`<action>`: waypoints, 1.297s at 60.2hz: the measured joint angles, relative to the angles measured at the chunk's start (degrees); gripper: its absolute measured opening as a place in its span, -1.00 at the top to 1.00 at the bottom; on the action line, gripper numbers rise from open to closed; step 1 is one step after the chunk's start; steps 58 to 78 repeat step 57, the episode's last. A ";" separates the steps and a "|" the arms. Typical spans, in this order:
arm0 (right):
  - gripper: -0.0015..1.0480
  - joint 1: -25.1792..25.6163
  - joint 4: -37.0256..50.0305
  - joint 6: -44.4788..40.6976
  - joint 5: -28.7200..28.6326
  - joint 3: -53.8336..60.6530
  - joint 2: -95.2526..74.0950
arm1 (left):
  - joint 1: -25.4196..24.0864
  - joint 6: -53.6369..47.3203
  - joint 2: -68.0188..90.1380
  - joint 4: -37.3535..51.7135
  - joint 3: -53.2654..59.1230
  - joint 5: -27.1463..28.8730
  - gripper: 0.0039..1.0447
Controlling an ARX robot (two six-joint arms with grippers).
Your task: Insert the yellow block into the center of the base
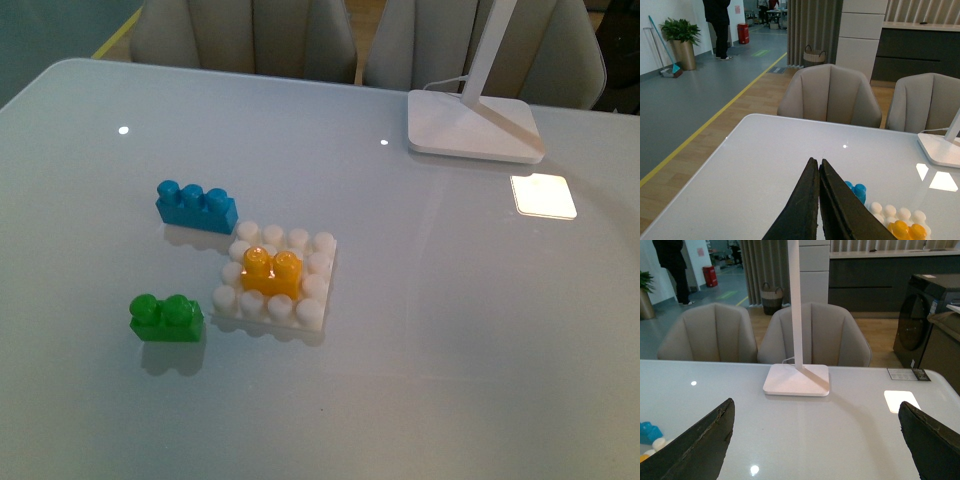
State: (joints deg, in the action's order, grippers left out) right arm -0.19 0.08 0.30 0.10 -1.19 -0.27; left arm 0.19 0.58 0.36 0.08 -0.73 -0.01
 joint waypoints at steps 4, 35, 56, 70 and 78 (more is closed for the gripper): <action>-0.83 0.00 0.00 0.00 0.00 0.00 0.00 | 0.00 0.02 0.00 0.00 0.00 0.00 0.74; -0.83 0.00 0.00 0.00 0.00 0.00 0.00 | 0.00 -0.13 0.00 0.00 0.00 0.00 -0.86; -0.83 0.00 0.00 0.00 0.00 0.00 0.00 | 0.00 -0.13 0.00 0.00 0.00 0.00 -0.86; -0.83 0.00 0.00 0.00 0.00 0.00 0.00 | 0.00 -0.13 0.00 0.00 0.00 0.00 -0.86; -0.83 0.00 0.00 0.00 0.00 0.00 0.00 | 0.00 -0.13 0.00 0.00 0.00 0.00 -0.86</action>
